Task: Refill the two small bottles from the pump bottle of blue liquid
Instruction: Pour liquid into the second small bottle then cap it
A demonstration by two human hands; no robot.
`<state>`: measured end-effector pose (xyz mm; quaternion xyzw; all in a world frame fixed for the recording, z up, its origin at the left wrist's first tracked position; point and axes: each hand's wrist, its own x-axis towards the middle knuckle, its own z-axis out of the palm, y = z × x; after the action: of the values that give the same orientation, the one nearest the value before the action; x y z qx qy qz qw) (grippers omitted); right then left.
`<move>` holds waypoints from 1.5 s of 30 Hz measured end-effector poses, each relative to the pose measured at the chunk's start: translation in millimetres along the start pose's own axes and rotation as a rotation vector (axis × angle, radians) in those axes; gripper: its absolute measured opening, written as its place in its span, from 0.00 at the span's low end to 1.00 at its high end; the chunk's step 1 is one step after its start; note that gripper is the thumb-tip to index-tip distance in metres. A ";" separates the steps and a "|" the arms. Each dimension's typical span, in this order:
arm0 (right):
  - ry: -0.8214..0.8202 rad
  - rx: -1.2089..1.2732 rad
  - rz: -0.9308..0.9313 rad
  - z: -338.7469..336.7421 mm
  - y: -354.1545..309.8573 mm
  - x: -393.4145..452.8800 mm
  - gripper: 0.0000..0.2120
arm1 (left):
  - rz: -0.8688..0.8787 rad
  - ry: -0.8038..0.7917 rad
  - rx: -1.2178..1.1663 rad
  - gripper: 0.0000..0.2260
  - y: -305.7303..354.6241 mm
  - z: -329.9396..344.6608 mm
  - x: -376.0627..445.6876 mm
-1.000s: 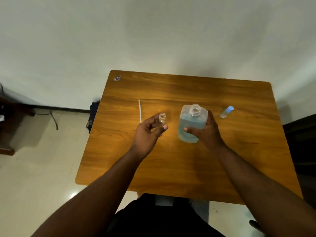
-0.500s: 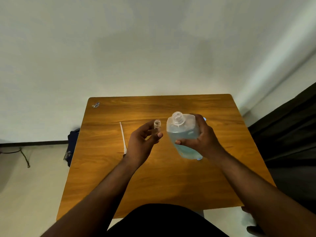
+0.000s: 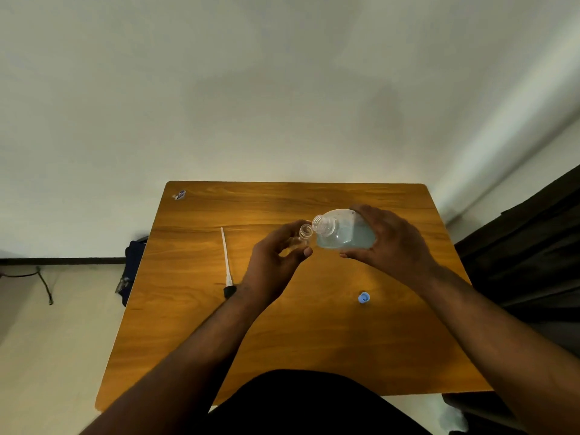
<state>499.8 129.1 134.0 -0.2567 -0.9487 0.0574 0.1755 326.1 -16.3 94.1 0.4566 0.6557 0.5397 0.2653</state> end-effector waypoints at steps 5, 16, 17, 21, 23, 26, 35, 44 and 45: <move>-0.003 -0.025 -0.054 -5.5 5.1 2.9 0.42 | 0.040 0.045 0.056 0.21 -1.7 0.5 -1.2; -0.041 -0.102 -0.135 -16.4 8.1 5.5 0.39 | 0.077 0.023 0.045 0.21 -4.1 4.3 -3.3; -0.047 -0.107 -0.137 -17.4 8.8 6.2 0.39 | 0.069 0.019 0.037 0.21 -4.8 4.5 -3.7; -0.058 -0.141 -0.153 -20.7 10.5 8.6 0.37 | 0.040 0.002 0.014 0.22 -4.3 5.7 -4.6; -0.059 -0.158 -0.160 -21.9 11.4 9.7 0.37 | 0.024 -0.012 0.011 0.23 -1.3 5.2 -4.7; -0.057 -0.179 -0.170 -22.3 12.1 11.2 0.37 | 0.005 -0.022 0.009 0.23 -1.3 4.6 -4.7; -0.032 -0.225 -0.213 -25.2 8.9 15.0 0.37 | -0.033 -0.024 -0.060 0.21 2.1 4.5 -8.3; -0.030 -0.256 -0.244 -26.0 9.7 19.7 0.38 | -0.064 -0.026 -0.111 0.22 -1.9 6.1 -7.1; -0.026 -0.262 -0.248 -26.2 10.1 20.4 0.38 | -0.068 -0.029 -0.111 0.22 -1.8 6.4 -6.9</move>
<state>497.5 148.6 162.7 -0.1577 -0.9746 -0.0856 0.1338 333.9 -19.4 89.6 0.4262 0.6359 0.5593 0.3180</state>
